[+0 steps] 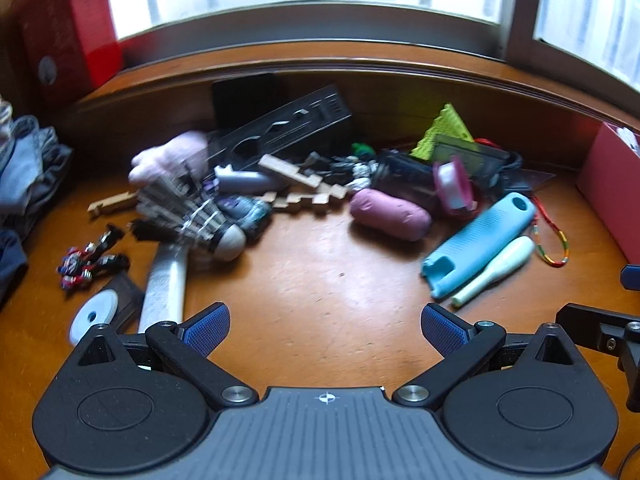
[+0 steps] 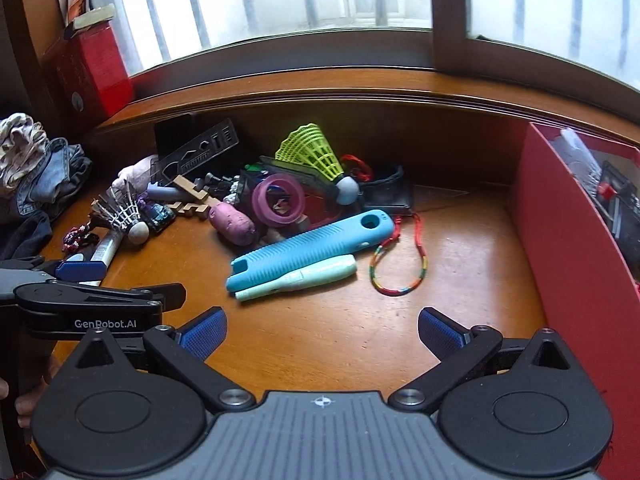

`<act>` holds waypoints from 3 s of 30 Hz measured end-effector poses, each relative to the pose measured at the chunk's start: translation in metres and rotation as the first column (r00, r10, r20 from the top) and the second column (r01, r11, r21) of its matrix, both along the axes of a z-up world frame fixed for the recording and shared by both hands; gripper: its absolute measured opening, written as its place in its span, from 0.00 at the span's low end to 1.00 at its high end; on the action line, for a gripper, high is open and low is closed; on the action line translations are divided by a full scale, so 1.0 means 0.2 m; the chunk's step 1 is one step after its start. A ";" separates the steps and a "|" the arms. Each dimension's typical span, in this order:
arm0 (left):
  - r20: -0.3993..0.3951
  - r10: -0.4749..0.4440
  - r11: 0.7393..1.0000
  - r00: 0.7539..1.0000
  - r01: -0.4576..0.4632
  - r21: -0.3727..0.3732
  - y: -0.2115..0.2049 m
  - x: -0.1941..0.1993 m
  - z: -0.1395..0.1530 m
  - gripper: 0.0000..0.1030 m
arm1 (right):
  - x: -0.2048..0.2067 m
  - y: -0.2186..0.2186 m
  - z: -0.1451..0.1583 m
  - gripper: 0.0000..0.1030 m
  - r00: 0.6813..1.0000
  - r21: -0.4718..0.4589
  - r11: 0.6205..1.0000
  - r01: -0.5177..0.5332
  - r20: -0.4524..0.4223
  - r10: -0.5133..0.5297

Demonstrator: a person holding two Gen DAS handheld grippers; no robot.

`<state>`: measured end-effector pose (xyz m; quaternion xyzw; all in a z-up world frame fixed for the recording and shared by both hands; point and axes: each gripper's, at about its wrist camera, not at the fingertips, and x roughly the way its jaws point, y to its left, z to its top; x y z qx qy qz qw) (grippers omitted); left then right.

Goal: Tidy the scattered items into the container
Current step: 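Reach the right gripper to the pink ring tape and close on it, then lift the pink ring tape with the right gripper while the left gripper grasps the pink eraser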

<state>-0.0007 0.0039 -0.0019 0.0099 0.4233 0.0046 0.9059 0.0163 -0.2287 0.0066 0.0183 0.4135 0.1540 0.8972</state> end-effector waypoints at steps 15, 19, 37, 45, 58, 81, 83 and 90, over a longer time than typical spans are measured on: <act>0.005 0.015 0.999 1.000 -0.015 -0.045 0.12 0.03 -0.08 1.00 | 0.20 0.16 -0.03 0.88 0.989 0.043 0.992 -0.120 0.098 0.115; 0.006 0.011 0.999 1.000 -0.011 -0.050 0.12 0.06 -0.09 1.00 | 0.30 0.21 -0.04 0.86 0.985 0.067 0.987 -0.144 0.109 0.137; -0.009 -0.001 0.998 1.000 0.000 -0.065 0.08 0.20 -0.12 1.00 | 0.53 0.25 -0.17 0.47 0.987 0.118 0.981 -0.155 0.071 0.148; 0.035 -0.069 0.996 0.997 0.071 -0.048 0.00 0.25 -0.10 1.00 | 0.42 0.19 -0.11 0.47 0.980 0.069 0.985 -0.157 0.132 0.147; 0.097 -0.199 0.978 0.975 0.204 -0.039 -0.14 0.38 -0.14 1.00 | 0.25 -0.06 -0.05 0.47 0.994 0.035 0.999 -0.034 0.101 0.030; 0.153 -0.225 0.972 0.962 0.232 -0.031 -0.12 0.35 -0.20 0.64 | 0.16 -0.04 -0.12 0.47 0.999 -0.002 1.000 -0.011 0.040 0.011; 0.154 -0.242 0.968 0.958 0.249 -0.027 -0.13 0.34 -0.19 0.61 | 0.16 -0.03 -0.12 0.47 0.999 -0.001 1.000 -0.011 0.041 0.011; 0.155 -0.252 0.965 0.955 0.260 -0.033 -0.14 0.34 -0.19 0.58 | 0.15 -0.01 -0.11 0.47 0.998 -0.002 1.000 -0.019 0.056 0.019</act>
